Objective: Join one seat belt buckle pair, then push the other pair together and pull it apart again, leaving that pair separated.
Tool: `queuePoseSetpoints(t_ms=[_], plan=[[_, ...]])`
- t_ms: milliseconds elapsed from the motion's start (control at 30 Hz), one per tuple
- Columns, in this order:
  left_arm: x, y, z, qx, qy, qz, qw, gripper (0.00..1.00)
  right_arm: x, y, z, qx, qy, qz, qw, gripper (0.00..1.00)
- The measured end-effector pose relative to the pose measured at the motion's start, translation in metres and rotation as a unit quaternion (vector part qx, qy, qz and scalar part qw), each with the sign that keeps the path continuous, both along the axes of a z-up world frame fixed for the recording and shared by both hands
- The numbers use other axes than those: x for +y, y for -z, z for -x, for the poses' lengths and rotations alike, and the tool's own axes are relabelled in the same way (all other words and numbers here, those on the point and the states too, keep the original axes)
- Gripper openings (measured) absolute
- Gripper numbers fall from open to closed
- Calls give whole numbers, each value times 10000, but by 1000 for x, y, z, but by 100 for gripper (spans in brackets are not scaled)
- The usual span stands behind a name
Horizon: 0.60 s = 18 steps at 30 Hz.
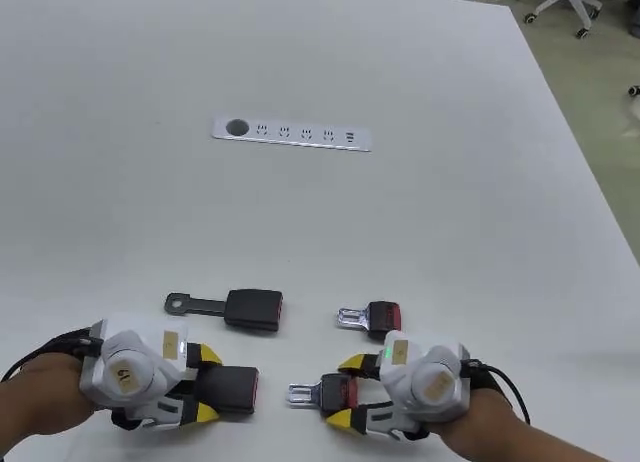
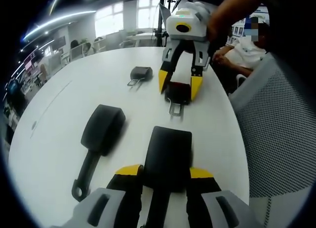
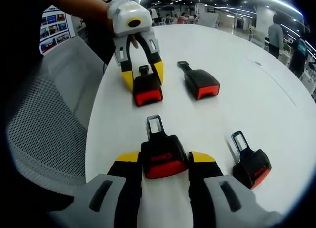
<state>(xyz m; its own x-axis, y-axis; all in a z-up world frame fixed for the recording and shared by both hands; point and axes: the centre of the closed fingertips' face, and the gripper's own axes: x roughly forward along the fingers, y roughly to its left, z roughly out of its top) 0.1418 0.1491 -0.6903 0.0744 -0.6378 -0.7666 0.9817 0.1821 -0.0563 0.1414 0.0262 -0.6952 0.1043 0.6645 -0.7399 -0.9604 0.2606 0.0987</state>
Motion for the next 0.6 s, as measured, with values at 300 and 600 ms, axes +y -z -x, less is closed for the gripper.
queuePoseSetpoints(t_ms=[300, 600], plan=[[0, 0, 0, 12, -1, -41, 10000, 35, 21, -2, -2, -17, -26, -42, 10000, 35], [-1, 0, 0, -6, 32, -110, 9999, 35, 29, -1, -2, -7, -41, -117, 9999, 35]])
